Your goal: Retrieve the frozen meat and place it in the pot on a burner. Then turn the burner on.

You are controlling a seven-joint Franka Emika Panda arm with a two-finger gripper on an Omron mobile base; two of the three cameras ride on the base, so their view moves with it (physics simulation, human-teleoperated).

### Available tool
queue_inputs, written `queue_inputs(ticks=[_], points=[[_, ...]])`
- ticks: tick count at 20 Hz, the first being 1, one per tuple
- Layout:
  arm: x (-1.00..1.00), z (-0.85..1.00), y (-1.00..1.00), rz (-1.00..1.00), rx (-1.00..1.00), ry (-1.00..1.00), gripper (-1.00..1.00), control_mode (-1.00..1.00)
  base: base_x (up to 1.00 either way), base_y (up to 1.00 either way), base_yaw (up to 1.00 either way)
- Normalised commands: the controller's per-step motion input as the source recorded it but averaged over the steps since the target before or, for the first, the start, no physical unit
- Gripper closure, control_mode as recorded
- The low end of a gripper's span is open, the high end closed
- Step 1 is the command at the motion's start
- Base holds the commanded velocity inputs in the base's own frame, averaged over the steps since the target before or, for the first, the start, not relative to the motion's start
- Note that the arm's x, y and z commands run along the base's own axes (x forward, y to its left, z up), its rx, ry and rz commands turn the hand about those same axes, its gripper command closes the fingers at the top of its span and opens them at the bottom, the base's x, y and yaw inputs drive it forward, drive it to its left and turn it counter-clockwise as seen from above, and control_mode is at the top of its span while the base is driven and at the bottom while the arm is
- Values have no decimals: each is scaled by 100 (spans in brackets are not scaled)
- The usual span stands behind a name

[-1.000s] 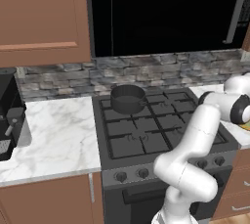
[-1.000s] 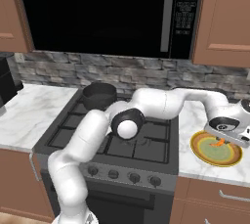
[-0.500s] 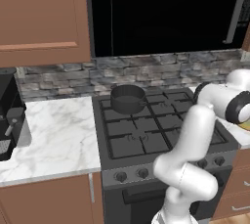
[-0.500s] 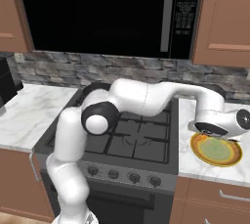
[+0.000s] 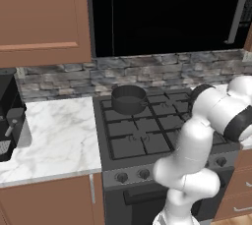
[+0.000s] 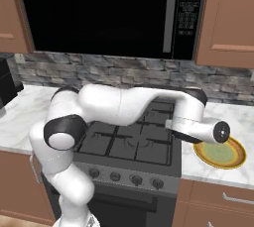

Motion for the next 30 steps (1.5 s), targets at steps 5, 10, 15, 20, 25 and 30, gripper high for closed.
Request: queue_inputs(ticks=[5,10,15,20,25,30], points=[[0,21,86,0,0,-15,100,-100,0,0,0],[0,30,77,5,0,-5,100,-100,0,0,0],[0,29,72,18,-4,0,100,-100,0,0,0],[12,3,83,9,-3,0,100,-100,0,0,0],[29,0,82,0,0,-5,100,-100,0,0,0],[11,0,66,-3,0,-1,100,-100,0,0,0]])
